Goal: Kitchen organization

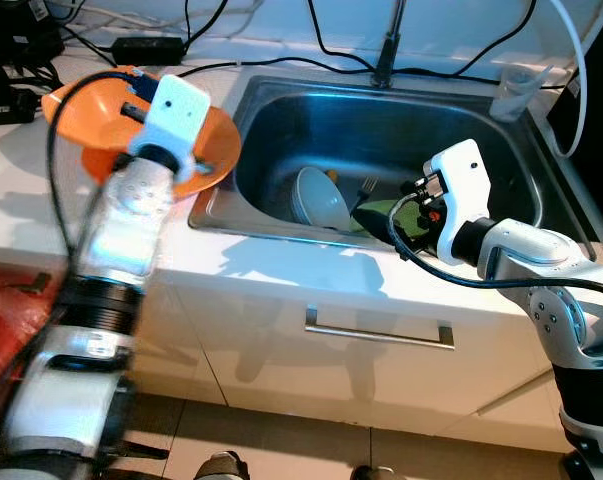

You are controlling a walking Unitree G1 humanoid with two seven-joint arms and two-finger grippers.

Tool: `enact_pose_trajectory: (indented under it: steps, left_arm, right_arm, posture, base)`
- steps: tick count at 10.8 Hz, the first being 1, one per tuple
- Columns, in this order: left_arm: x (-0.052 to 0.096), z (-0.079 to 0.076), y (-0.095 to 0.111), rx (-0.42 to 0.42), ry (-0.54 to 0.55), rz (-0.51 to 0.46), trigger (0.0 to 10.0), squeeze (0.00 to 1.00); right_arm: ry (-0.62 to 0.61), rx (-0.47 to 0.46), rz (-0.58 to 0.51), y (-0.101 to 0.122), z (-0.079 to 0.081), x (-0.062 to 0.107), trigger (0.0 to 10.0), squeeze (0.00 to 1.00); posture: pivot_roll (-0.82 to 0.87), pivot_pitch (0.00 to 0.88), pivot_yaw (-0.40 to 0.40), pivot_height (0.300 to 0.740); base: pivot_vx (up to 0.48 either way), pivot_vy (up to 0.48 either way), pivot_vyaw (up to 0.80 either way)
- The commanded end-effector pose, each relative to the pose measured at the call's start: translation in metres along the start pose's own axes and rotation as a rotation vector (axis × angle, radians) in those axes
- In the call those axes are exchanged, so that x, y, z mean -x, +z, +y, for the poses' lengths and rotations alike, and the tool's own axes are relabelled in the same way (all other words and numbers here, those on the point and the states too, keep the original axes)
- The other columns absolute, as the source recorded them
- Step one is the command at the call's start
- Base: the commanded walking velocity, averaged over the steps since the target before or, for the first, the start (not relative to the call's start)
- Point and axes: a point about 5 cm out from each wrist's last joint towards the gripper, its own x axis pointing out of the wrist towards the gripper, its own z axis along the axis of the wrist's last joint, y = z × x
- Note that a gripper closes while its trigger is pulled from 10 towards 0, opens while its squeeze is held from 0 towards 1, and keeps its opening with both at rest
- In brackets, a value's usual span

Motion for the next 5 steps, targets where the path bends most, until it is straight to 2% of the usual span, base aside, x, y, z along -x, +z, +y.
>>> enact_pose_trajectory:
  steps: [1,3,5]
  left_arm:
    - [-0.003,0.001,0.01,-0.036,-0.019,-0.02,10.0,1.0]
    - [-0.003,0.005,0.008,-0.084,-0.025,0.011,10.0,1.0]
    - [-0.001,0.007,-0.005,-0.108,-0.023,0.06,10.0,1.0]
  right_arm:
    - [-0.004,0.008,-0.012,0.003,-0.002,0.001,10.0,0.0]
    - [-0.003,0.006,-0.015,0.003,-0.002,0.0,10.0,0.0]
    - [-0.002,0.005,-0.015,0.003,-0.002,-0.001,10.0,0.0]
  posture:
    - [-0.03,0.089,0.003,0.74]
    - [-0.02,0.089,0.004,0.74]
    - [-0.02,0.091,0.003,0.74]
  base:
    - [0.0,0.0,0.0]
    - [0.0,0.0,0.0]
    - [0.0,0.0,0.0]
